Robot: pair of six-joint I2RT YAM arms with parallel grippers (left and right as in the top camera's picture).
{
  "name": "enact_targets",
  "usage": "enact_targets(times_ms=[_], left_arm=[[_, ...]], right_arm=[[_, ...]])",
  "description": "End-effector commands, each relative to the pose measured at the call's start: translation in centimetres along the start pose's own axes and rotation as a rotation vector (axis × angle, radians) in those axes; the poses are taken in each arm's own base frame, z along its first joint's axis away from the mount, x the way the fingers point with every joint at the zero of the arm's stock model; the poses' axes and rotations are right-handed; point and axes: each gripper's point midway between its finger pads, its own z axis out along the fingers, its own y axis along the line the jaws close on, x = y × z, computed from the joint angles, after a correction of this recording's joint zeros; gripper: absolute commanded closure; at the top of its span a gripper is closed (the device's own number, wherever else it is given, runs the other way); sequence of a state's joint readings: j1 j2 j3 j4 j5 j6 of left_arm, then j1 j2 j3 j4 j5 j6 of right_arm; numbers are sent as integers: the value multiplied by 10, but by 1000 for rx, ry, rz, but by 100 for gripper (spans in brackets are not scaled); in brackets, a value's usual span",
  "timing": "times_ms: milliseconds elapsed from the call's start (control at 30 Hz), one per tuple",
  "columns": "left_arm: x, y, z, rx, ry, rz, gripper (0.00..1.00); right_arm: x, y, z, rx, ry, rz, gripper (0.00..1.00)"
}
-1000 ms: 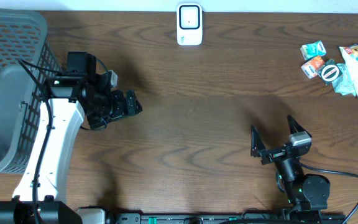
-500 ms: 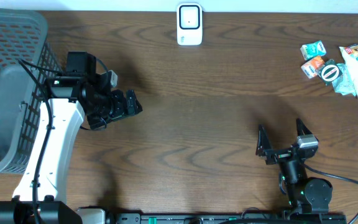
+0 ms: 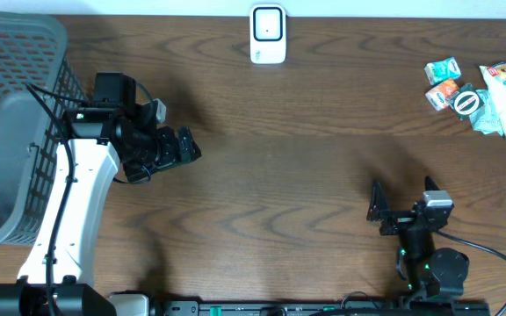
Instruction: Scan the item barcode
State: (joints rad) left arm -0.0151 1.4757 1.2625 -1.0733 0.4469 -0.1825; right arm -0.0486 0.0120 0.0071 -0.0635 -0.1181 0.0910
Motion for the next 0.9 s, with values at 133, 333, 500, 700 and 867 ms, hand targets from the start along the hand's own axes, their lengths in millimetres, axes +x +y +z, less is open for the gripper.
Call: enact_targets(times_ms=[133, 333, 500, 700, 867], left_arm=[[2, 0, 3, 3, 13, 11, 2], [2, 0, 3, 3, 13, 11, 2], [1, 0, 3, 3, 12, 11, 2], [2, 0, 3, 3, 13, 11, 2], [1, 0, 3, 3, 12, 11, 2]], right_arm=[[0, -10, -1, 45, -2, 6, 1], [0, -11, -1, 50, -2, -2, 1], [1, -5, 0, 27, 1, -35, 1], [2, 7, 0, -19, 5, -51, 1], [3, 17, 0, -59, 9, -55, 1]])
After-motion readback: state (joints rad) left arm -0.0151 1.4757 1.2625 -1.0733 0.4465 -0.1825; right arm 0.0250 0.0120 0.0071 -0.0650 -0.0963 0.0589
